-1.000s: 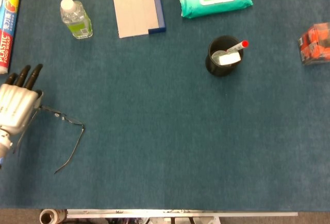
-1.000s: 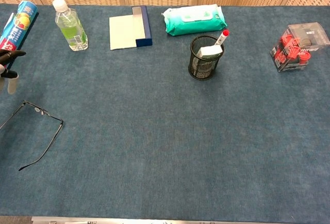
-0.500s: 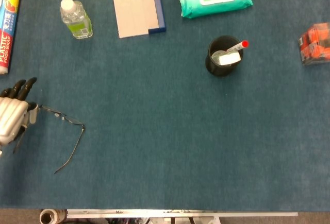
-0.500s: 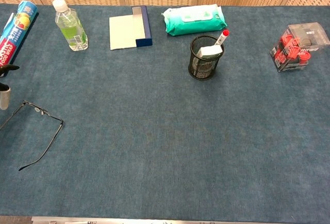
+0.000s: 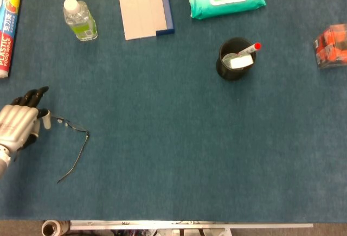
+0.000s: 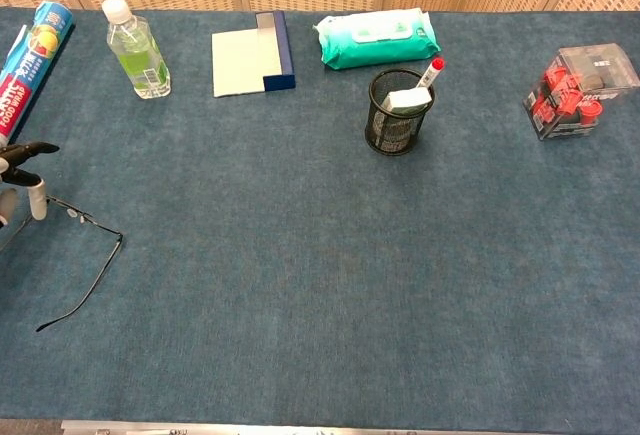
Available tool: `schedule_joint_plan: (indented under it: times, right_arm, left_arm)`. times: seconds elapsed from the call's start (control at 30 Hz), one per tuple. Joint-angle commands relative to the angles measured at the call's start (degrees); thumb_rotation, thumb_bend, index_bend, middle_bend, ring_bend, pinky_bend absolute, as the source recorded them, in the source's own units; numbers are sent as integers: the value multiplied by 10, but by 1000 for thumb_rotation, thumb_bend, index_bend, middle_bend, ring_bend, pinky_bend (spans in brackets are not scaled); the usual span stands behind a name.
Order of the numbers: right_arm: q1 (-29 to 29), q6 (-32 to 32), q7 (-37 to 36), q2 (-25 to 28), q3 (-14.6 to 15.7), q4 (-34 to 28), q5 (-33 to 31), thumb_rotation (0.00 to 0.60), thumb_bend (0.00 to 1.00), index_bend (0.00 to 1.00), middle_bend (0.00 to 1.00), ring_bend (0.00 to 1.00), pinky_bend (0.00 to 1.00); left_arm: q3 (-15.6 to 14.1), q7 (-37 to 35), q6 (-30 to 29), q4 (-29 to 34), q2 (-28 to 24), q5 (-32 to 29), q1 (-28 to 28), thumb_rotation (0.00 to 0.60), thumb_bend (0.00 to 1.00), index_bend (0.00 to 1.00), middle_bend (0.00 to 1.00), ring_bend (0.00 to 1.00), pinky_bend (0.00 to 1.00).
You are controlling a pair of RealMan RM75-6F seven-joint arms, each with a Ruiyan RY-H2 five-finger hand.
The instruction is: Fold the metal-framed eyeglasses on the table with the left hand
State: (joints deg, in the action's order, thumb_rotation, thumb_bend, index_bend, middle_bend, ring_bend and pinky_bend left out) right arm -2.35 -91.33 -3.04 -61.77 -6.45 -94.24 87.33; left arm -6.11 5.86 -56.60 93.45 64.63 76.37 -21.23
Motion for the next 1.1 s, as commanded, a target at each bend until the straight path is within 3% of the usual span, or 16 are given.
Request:
schedule_joint_plan:
  times: [0.03,1.1]
  right_arm:
    - [0,0,0,0,0,0,0,600,539,590,516,358,357]
    - [0,0,1,1,1,-3,1,600,539,590,516,358,357]
  left_arm:
    - [3,-6,6,-4,4,0,-3,600,838,476,0,0,141]
    - [12,-17,37,-20,17,-4,-12,600,839,410,0,0,139]
